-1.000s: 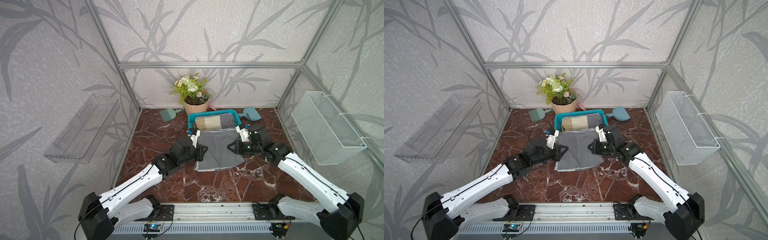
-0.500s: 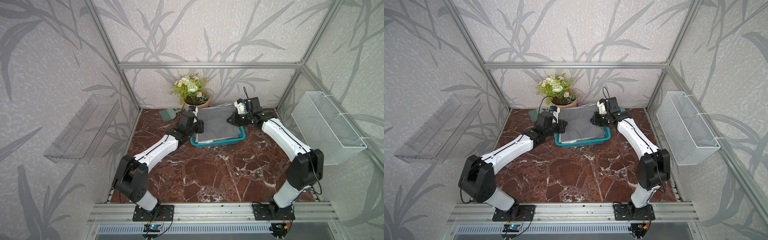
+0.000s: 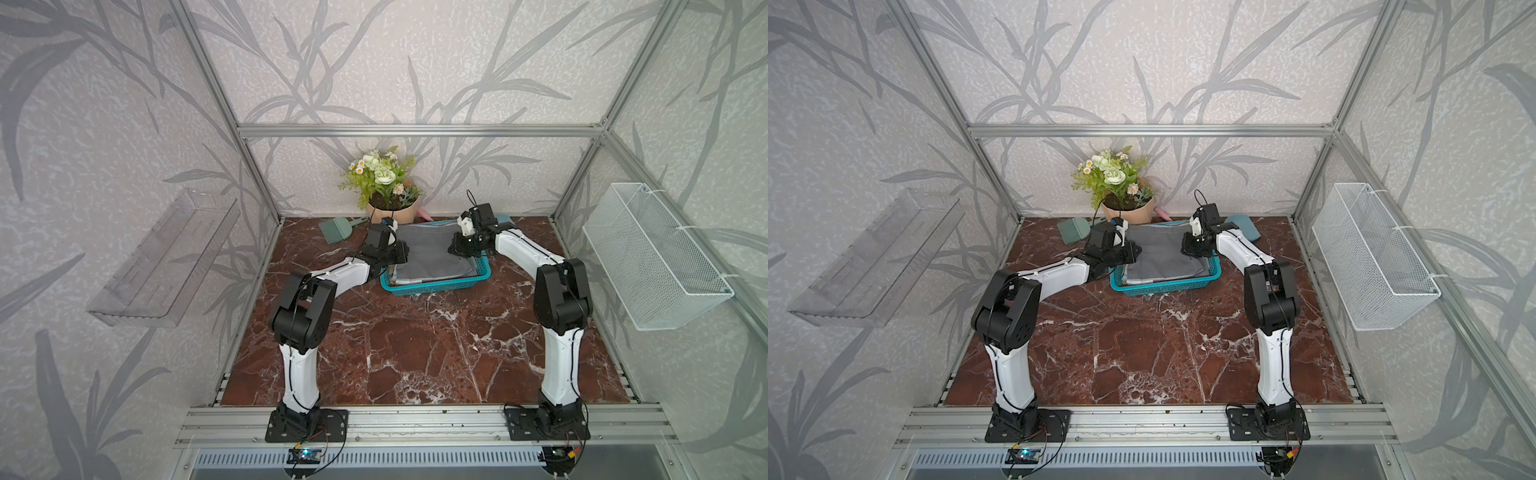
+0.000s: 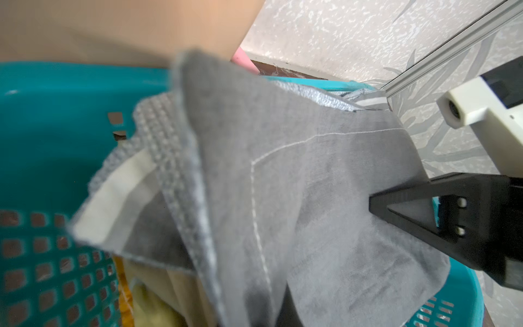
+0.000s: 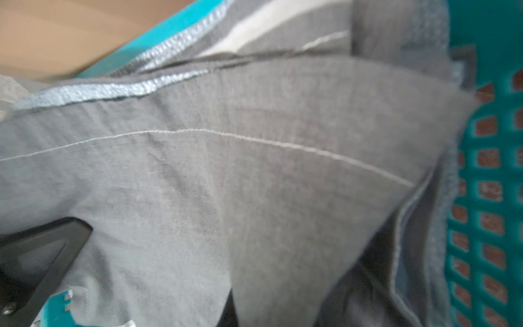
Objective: Put the folded pillowcase in the basket
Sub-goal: Place the pillowcase in the basket.
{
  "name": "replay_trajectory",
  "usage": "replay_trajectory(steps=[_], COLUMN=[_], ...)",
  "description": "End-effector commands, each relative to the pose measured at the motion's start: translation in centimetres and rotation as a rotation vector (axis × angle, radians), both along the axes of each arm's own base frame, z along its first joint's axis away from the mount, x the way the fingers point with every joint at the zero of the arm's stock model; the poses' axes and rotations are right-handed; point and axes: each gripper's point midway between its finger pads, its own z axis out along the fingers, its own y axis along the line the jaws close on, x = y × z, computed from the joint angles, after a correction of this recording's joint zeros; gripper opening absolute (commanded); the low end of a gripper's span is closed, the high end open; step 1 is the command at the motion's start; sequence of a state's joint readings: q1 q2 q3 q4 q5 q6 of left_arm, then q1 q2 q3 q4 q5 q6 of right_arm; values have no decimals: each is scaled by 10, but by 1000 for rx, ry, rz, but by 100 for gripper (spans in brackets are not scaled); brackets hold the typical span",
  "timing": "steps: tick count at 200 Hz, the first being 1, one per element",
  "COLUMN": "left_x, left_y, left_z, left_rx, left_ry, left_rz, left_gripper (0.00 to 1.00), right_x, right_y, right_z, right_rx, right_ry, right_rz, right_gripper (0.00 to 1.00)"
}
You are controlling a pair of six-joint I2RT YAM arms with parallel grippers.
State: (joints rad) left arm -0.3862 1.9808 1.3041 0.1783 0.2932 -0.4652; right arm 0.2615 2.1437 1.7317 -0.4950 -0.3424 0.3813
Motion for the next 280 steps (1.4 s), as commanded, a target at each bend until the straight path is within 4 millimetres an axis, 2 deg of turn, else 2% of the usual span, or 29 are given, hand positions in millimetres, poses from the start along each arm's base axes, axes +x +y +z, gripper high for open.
replay_trajectory(steps=[1, 12, 27, 37, 57, 74, 114, 119, 154, 159, 164, 175, 183, 189, 194, 199, 221, 234, 253, 280], left_x=[16, 17, 17, 16, 16, 16, 11, 10, 9, 10, 11, 14, 16, 17, 18, 18, 18, 20, 25, 29], left_y=[33, 35, 36, 37, 43, 47, 71, 73, 64, 62, 59, 53, 47, 39, 32, 25, -9, -20, -20, -8], left_z=[-31, -38, -39, -37, -25, -6, 37, 44, 97, 104, 110, 122, 125, 126, 124, 122, 105, 91, 66, 29], left_rx=[59, 63, 68, 75, 92, 104, 179, 182, 177, 174, 166, 139, 107, 75, 52, 30, -99, -113, -87, -7], left_ry=[46, 57, 63, 62, 44, 18, 2, -6, -83, -91, -103, -127, -137, -142, -137, -131, -78, -55, -21, 23], left_rz=[103, 103, 105, 108, 130, 148, 254, 262, 227, 225, 219, 211, 202, 181, 164, 148, 47, 27, 43, 93], left_gripper=[1, 9, 26, 39, 52, 61, 70, 71, 71, 68, 60, 31, 13, 1, 0, 0, 0, 0, 0, 0], right_x=[16, 17, 17, 17, 16, 13, -3, -5, -18, -19, -19, -20, -19, -17, -15, -13, -5, 1, 9, 18], right_y=[-43, -47, -51, -54, -57, -57, -45, -43, -25, -21, -17, -8, -2, 0, 2, 3, 8, 11, 15, 17], right_z=[-15, -18, -15, -10, 4, 17, 43, 47, 80, 85, 89, 92, 91, 89, 86, 84, 65, 55, 42, 23], right_rx=[-149, -167, -179, -184, -201, -204, -226, -226, -213, -203, -194, -164, -141, -129, -123, -119, -120, -107, -99, -112], right_ry=[-13, -21, -50, -72, -124, -164, -263, -275, -410, -426, -434, -439, -430, -421, -411, -402, -349, -333, -312, -274], right_rz=[-83, -96, -113, -122, -140, -147, -135, -134, -122, -117, -112, -95, -83, -84, -86, -88, -95, -101, -112, -113], right_gripper=[13, 20, 25, 36, 47, 65, 83, 88, 93, 93, 90, 76, 51, 24, 9, 0, 0, 0, 1, 1])
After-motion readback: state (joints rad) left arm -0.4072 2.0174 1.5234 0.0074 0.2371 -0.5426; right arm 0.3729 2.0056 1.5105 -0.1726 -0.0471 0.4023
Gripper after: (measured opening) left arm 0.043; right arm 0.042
